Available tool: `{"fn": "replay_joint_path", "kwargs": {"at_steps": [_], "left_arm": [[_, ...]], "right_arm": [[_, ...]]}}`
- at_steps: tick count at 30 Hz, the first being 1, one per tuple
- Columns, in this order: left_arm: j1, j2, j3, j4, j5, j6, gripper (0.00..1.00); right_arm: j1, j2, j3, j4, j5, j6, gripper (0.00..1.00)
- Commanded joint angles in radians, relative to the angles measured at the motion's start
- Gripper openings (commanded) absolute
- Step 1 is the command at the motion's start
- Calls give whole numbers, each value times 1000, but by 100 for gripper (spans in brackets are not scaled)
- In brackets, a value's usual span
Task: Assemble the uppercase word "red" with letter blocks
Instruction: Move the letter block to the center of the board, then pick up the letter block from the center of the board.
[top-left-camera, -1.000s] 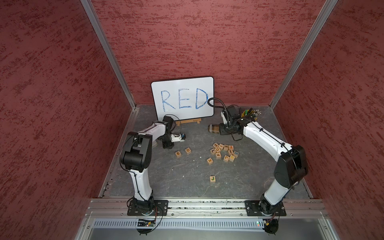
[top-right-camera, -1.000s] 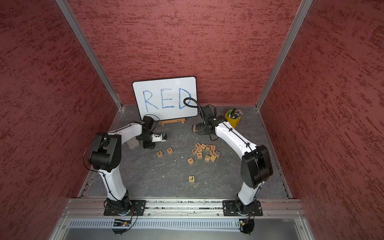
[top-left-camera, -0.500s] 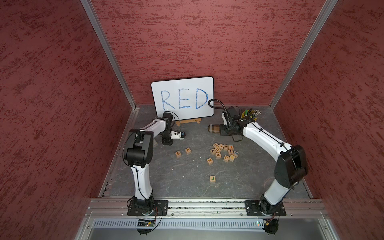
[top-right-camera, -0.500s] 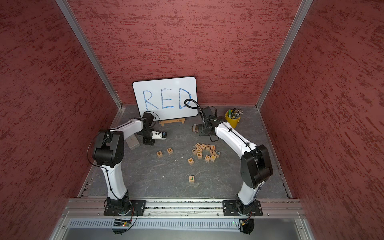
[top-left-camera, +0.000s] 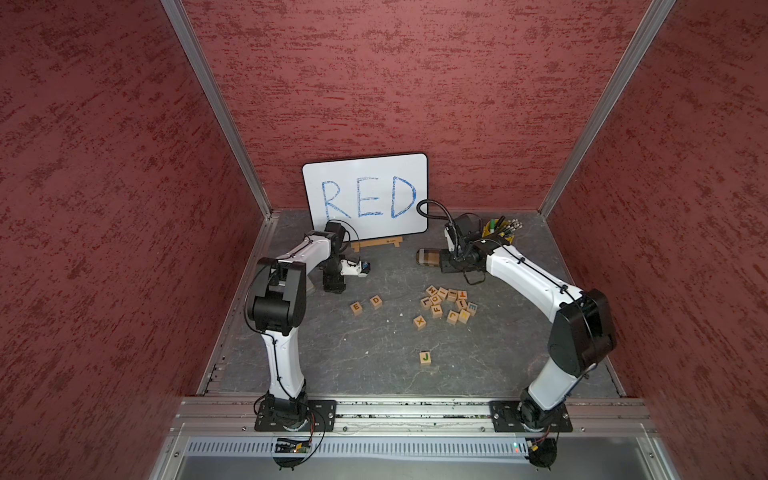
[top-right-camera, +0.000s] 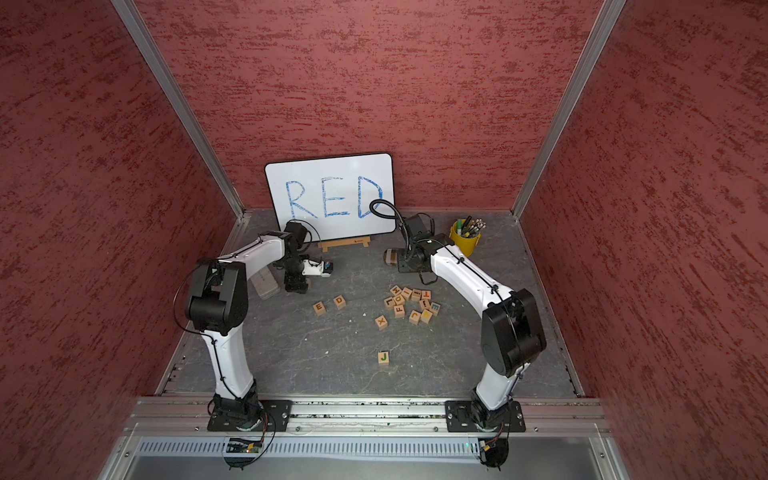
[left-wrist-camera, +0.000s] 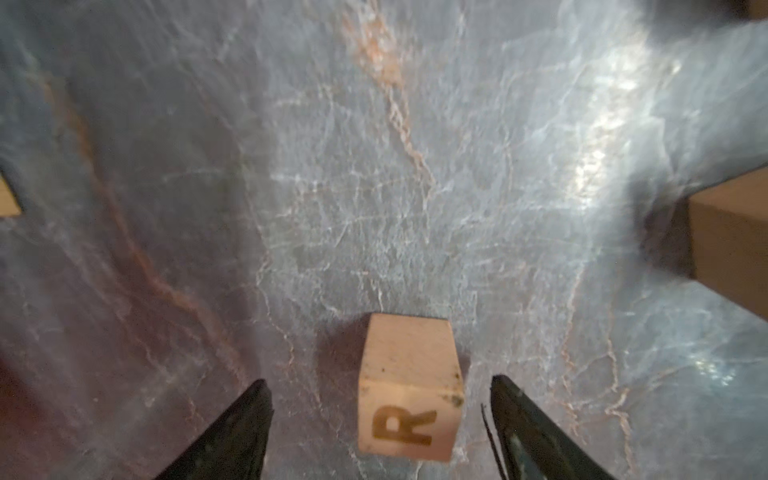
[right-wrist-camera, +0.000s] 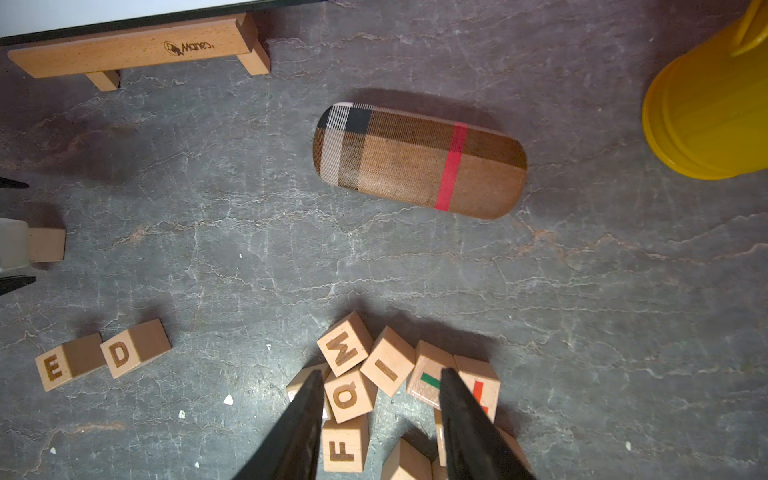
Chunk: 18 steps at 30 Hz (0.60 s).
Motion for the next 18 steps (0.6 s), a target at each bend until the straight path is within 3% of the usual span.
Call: {"fn": "replay_joint_path", "kwargs": {"at_steps": [1,6,12,15,18], "left_arm": [[-18,-85,53,-107,24,-92,84],[-101,-199,53,-241,79,-264,81],[-197,-253,19,-372,229,-478,78],[-224,-262,-40,-360,299,-555,75],[-248,-273,-125,-294,291,-592,71]], "right_arm": [[-8,-39,-18,29,-7,9,48],[-9,-53,-18,40,-13,-11,48],[-10,-64,-19,43,-18,-39,48],[-12,-73,-30,45,-23,-45,48],[-12,-80,-39,46,-31,-52,48]]}}
